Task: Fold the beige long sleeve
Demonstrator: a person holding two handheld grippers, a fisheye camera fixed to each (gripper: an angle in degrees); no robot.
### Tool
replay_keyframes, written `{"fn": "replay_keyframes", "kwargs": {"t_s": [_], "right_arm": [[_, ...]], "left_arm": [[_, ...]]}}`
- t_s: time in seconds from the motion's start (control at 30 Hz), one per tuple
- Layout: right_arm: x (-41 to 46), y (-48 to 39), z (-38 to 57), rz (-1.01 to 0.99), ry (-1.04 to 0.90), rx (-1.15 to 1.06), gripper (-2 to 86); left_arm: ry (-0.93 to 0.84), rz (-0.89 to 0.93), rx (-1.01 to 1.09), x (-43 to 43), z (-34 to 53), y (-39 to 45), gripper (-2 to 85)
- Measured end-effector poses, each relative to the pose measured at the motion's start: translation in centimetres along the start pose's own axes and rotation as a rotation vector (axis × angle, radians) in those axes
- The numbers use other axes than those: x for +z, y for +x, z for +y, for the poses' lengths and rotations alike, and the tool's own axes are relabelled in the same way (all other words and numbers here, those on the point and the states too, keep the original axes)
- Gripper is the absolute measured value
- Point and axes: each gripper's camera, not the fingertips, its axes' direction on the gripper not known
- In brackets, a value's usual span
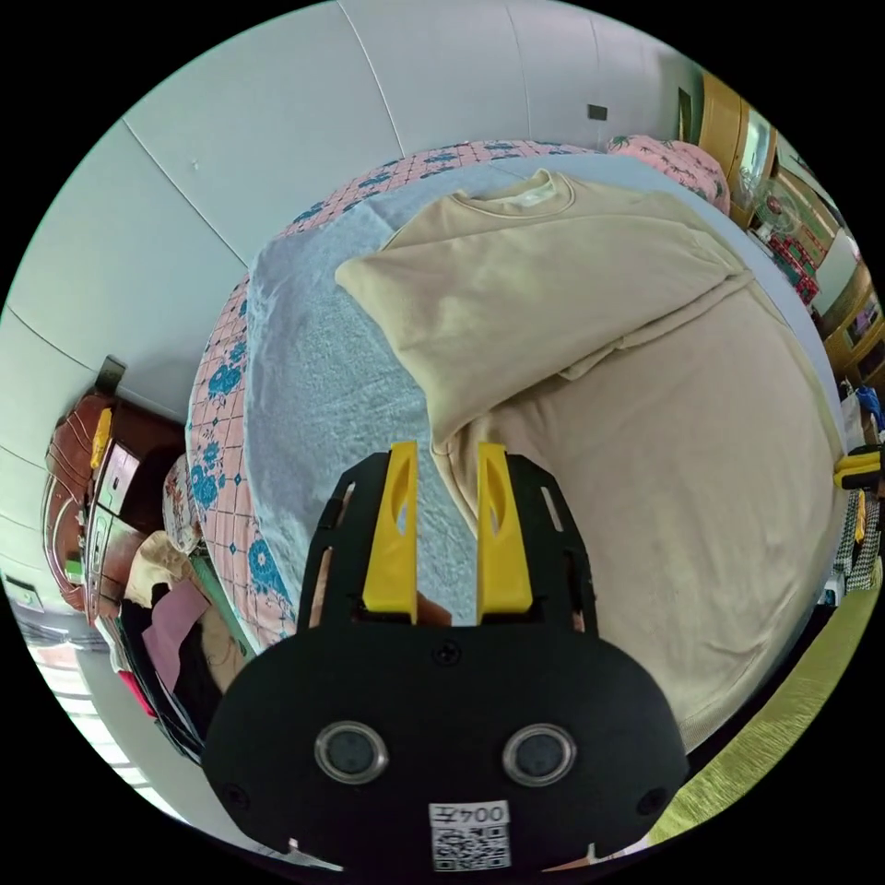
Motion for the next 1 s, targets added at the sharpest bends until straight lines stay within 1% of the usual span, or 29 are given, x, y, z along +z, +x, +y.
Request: {"fn": "replay_keyframes", "kwargs": {"t_s": [0.2,0.33,0.43,0.5,0.53,0.63,0.7,0.77,0.87,0.9,0.97,1.0], "right_arm": [[2.6,-0.7,-2.8,0.041,-0.088,-0.027,5.9],[4.4,-0.5,-4.6,0.045,-0.145,-0.023,6.1],[5.7,-0.3,-5.5,0.049,-0.168,-0.026,6.5],[6.4,-0.1,-6.0,0.041,-0.173,-0.026,6.7],[6.9,0.2,-6.2,0.036,-0.173,-0.022,6.7],[8.1,0.8,-6.4,0.027,-0.148,-0.017,6.6],[8.7,1.2,-6.4,0.020,-0.128,-0.009,6.6],[9.7,1.7,-6.3,0.013,-0.101,0.005,6.6],[10.8,2.0,-6.2,0.016,-0.071,0.022,6.6],[11.1,2.1,-6.2,0.018,-0.065,0.027,6.6],[12.0,2.5,-6.1,0.023,-0.037,0.045,6.6],[12.3,2.6,-6.0,0.024,-0.030,0.050,6.6]], "left_arm": [[-0.019,0.008,-0.002,3.3,-2.4,0.5,7.1],[0.019,-0.057,0.076,3.6,-2.8,1.6,4.2],[0.070,-0.039,0.074,3.3,-2.5,0.7,3.6],[0.059,-0.029,0.075,4.3,-2.5,0.5,3.6],[0.043,-0.036,0.094,5.3,-2.4,0.8,3.6],[0.107,-0.064,0.114,6.1,-2.2,1.3,4.3],[0.121,-0.039,0.083,6.5,-2.3,0.8,5.1],[0.108,0.049,0.017,6.6,-2.9,-0.8,5.9],[0.124,0.141,-0.003,5.9,-3.2,-2.8,4.9],[0.126,0.137,-0.007,5.6,-3.3,-3.1,4.4],[0.173,0.058,-0.051,4.0,-3.5,-4.5,2.8],[0.193,0.056,-0.051,3.6,-3.7,-4.6,2.5]]}}
